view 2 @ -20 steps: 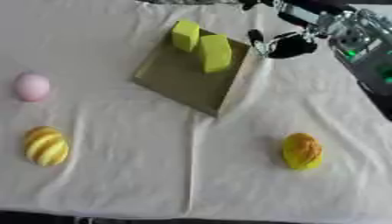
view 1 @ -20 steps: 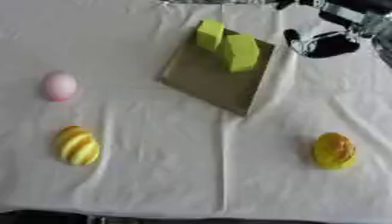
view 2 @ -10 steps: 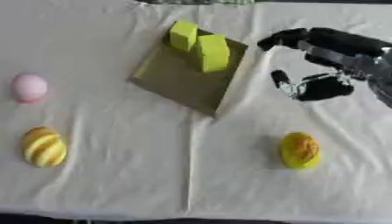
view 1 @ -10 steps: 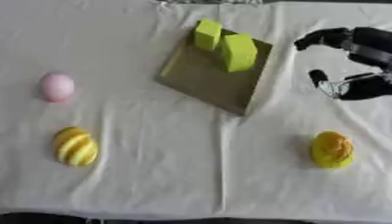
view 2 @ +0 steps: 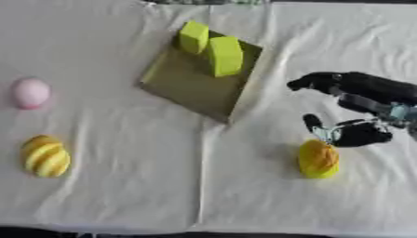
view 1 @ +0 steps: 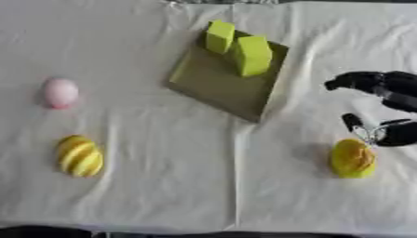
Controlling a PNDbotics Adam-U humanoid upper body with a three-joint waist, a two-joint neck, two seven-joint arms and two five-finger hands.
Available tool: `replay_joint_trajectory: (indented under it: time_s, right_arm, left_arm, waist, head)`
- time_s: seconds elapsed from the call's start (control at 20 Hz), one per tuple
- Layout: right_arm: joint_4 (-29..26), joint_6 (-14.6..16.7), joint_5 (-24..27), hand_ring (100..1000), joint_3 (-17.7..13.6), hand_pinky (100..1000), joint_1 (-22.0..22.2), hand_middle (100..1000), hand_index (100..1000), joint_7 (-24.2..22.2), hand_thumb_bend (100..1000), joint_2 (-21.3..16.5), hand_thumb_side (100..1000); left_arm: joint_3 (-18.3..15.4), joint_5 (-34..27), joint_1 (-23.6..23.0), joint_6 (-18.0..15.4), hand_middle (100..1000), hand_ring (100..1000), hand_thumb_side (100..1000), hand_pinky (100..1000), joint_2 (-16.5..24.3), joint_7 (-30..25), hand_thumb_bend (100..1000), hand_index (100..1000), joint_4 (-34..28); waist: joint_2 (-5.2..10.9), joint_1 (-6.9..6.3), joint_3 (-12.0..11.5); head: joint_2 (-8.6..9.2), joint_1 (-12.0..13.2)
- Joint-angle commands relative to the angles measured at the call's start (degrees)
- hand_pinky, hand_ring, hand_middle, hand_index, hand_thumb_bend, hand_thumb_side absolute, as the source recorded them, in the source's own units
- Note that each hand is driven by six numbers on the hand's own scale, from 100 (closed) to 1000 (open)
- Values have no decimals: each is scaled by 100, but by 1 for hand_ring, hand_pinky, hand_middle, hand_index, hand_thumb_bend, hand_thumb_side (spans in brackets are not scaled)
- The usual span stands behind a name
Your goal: Pick up objects on the table and place them in the box.
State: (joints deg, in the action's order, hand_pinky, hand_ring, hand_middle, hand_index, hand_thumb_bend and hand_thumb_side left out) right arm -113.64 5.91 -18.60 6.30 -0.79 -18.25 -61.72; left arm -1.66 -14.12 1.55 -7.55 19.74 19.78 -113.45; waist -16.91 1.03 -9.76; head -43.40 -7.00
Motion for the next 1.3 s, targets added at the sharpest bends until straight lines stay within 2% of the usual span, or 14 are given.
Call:
replay_joint_trajectory:
  time_s: [0.05,0.35,0.75,0.9,1.3]
  right_arm:
    - [-95,117,-55,1000,-184,995,142,896,1000,39,100,-104,317]
    - [-95,437,-196,1000,-195,1000,617,912,1000,-69,100,-52,383]
    - [-95,841,-243,1000,-374,1000,971,929,1000,-24,100,33,405]
    - [-95,989,-273,1000,-429,1000,1066,931,1000,-39,100,60,386]
    - [-73,1085,-506,1000,-432,1000,1158,931,1000,-120,140,163,367]
  left_arm:
    - [-76,42,4,3,664,717,711,829,172,7,100,752,-114]
    - [-89,56,-27,8,665,717,711,830,194,20,100,752,-114]
    - [-110,79,-58,14,666,718,711,831,227,34,100,752,-114]
    - [-110,82,-67,19,666,718,711,831,228,30,100,752,-114]
    - [-98,64,-77,24,667,719,712,832,212,4,100,753,-114]
  waist:
    - [874,70,23]
    - [893,98,87]
    - [917,116,193]
    - [927,121,226]
    - [926,100,226]
  head:
    - [-35,36]
    - [-61,75]
    - [-71,153]
    - [-72,173]
    - [-49,141]
